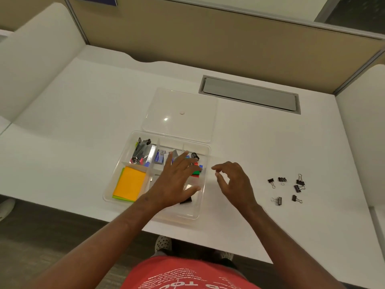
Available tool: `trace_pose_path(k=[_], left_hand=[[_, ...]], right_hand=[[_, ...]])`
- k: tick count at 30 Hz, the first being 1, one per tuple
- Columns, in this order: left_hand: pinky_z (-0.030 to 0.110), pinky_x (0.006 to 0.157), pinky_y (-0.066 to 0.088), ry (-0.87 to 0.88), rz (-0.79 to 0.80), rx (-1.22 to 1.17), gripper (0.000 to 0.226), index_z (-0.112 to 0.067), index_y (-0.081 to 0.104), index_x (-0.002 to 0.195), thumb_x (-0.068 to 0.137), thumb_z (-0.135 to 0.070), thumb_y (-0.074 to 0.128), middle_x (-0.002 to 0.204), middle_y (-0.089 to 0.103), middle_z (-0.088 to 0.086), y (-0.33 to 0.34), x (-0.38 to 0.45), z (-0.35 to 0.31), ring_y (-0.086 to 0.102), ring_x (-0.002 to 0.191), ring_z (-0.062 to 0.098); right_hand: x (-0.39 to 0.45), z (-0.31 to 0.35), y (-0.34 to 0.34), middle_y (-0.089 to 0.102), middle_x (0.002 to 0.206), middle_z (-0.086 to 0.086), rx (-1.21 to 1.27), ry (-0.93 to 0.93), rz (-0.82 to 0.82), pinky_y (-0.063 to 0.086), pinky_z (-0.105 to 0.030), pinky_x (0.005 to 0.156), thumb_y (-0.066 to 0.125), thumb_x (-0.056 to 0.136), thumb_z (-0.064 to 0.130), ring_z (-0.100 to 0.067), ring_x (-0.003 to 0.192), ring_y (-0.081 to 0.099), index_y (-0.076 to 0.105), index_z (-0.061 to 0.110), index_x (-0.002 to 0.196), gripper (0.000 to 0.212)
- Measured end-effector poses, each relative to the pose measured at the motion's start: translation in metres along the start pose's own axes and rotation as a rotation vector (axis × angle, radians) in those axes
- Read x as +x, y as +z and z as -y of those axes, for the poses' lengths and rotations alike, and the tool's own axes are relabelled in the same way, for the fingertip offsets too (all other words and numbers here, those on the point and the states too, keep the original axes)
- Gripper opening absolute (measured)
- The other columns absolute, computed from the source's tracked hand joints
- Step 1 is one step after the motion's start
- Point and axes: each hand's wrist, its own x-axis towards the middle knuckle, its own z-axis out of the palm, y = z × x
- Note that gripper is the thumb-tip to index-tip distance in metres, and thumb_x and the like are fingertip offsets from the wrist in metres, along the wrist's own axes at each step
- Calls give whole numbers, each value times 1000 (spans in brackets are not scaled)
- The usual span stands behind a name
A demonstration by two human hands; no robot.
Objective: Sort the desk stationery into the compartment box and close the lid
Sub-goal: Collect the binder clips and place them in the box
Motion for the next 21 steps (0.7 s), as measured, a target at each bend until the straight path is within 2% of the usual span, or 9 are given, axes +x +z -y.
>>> trace_pose_path(k=[7, 13, 17, 21], left_hand=[[60, 120, 5, 166, 75, 55, 62, -28, 43, 144, 90, -56, 57, 152, 42, -1, 12, 59, -35, 16, 152, 23], [62, 120, 3, 229, 222, 233, 60, -29, 39, 147, 93, -42, 60, 148, 46, -1, 34, 96, -50, 20, 150, 25], [62, 120, -1, 222, 292, 330, 54, -30, 43, 144, 93, -30, 60, 135, 56, 0, 46, 110, -55, 36, 139, 25], [65, 118, -4, 225, 350, 466, 50, -23, 44, 142, 93, -21, 55, 124, 58, 5, 56, 121, -66, 47, 122, 29]], right_hand=[[-14, -40, -25, 64, 98, 20, -49, 145, -94, 47, -19, 74, 63, 91, 16, -3, 90, 53, 67, 32, 106, 21], [-32, -67, -46, 63, 97, 20, -68, 255, -147, 47, -21, 70, 62, 91, 17, -4, 90, 54, 64, 35, 106, 23], [-44, -83, -56, 64, 98, 18, -44, 303, -193, 50, -25, 72, 62, 91, 14, -6, 90, 56, 66, 32, 105, 23], [-54, -101, -65, 64, 97, 16, -39, 345, -236, 52, -31, 75, 61, 92, 12, -7, 90, 56, 67, 29, 106, 22]])
